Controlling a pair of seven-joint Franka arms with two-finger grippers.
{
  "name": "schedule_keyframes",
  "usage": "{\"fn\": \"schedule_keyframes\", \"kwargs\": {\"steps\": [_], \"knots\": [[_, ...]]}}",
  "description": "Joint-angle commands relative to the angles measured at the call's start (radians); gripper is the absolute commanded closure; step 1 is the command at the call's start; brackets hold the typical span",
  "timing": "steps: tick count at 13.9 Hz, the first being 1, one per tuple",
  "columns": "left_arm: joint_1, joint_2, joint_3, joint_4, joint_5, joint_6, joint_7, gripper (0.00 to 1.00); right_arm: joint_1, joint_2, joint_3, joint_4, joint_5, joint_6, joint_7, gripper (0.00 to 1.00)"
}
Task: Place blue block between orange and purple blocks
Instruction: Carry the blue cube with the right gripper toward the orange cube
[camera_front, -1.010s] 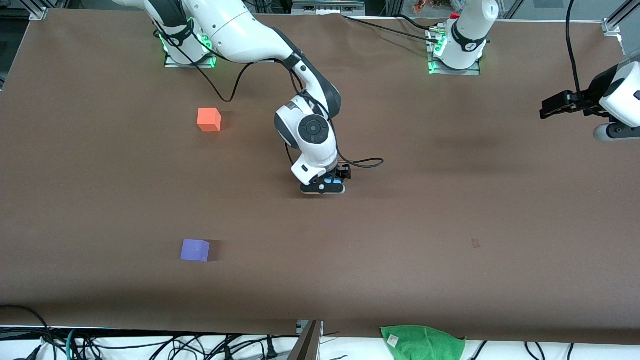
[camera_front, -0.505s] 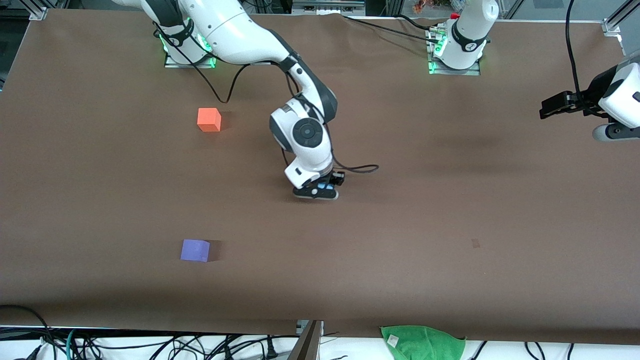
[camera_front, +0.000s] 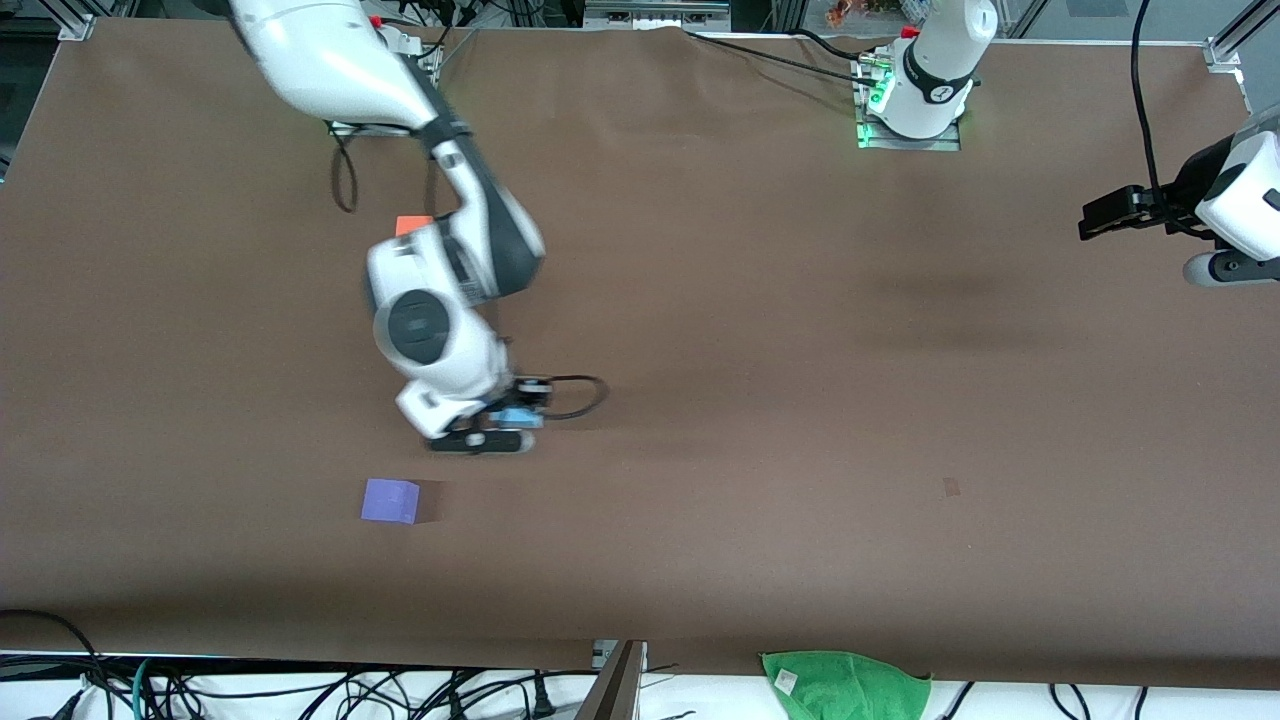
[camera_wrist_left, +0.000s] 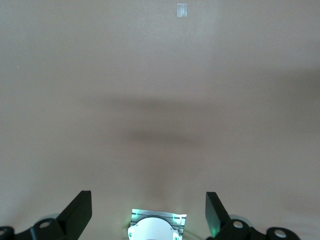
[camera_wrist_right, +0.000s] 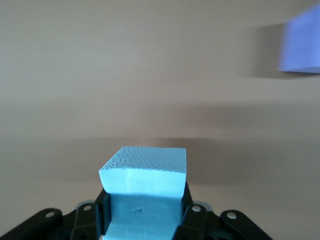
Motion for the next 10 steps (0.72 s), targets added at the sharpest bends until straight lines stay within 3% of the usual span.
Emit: {"fn": "schedule_keyframes", "kwargs": {"steps": [1, 3, 7, 10], "knots": [[-0.005, 0.002, 0.009, 0.002, -0.017, -0.005, 0.02, 0.0, -0.055, -0.184, -0.008, -0.332, 0.02, 0.122, -0.134, 0.75], [-0.005, 0.002, 0.009, 0.002, -0.019, -0.005, 0.02, 0.0, -0.057, -0.219, -0.058, -0.452, 0.023, 0.208, -0.166, 0.71], [-0.006, 0.003, 0.008, 0.008, -0.02, -0.005, 0.014, 0.0, -0.059, -0.244, -0.082, -0.605, 0.032, 0.338, -0.166, 0.68], [-0.008, 0.005, 0.006, 0.008, -0.02, -0.005, 0.014, 0.0, -0.062, -0.24, -0.083, -0.615, 0.032, 0.352, -0.165, 0.66]]}}
